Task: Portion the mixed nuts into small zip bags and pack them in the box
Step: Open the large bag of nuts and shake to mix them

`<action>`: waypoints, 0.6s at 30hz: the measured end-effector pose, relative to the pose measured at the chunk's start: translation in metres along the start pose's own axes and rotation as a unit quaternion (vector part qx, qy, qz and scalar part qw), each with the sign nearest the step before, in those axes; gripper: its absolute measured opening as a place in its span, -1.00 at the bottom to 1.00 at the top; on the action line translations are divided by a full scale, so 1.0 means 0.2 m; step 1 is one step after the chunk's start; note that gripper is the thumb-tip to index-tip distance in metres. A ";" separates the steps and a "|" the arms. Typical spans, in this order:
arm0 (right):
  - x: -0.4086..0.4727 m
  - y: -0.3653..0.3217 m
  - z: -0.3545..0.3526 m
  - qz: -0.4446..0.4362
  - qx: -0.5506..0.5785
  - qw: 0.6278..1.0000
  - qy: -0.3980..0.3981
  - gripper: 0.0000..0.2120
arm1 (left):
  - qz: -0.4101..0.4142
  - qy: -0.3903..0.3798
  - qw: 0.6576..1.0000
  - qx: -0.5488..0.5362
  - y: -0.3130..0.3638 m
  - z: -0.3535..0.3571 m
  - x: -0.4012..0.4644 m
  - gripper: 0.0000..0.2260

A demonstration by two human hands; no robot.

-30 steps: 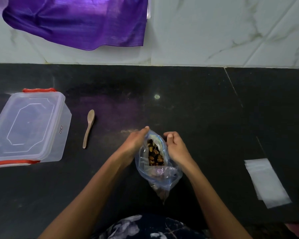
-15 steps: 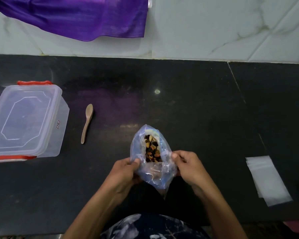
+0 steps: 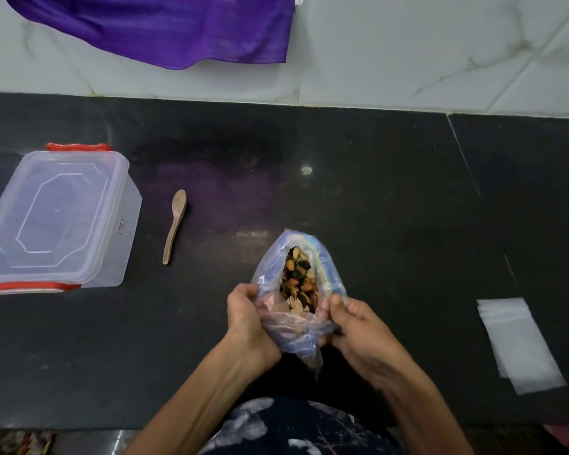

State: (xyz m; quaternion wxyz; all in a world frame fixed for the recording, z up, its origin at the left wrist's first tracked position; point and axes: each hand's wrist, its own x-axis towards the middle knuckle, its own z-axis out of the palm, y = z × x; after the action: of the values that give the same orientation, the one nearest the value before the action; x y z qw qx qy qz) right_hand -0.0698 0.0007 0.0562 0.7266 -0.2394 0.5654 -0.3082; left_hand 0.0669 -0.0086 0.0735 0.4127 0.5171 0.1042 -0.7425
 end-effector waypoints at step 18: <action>-0.03 -0.02 -0.06 0.045 0.029 0.998 0.044 -0.71 | -0.027 0.004 0.982 0.188 -0.09 -0.15 -0.03 -0.88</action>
State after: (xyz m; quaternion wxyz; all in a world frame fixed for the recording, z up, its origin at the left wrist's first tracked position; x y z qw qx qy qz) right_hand -0.0823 0.0014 0.0598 0.7209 -0.1788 0.5979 -0.3014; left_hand 0.0746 0.0232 0.0601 0.2874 0.5853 -0.0222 -0.7578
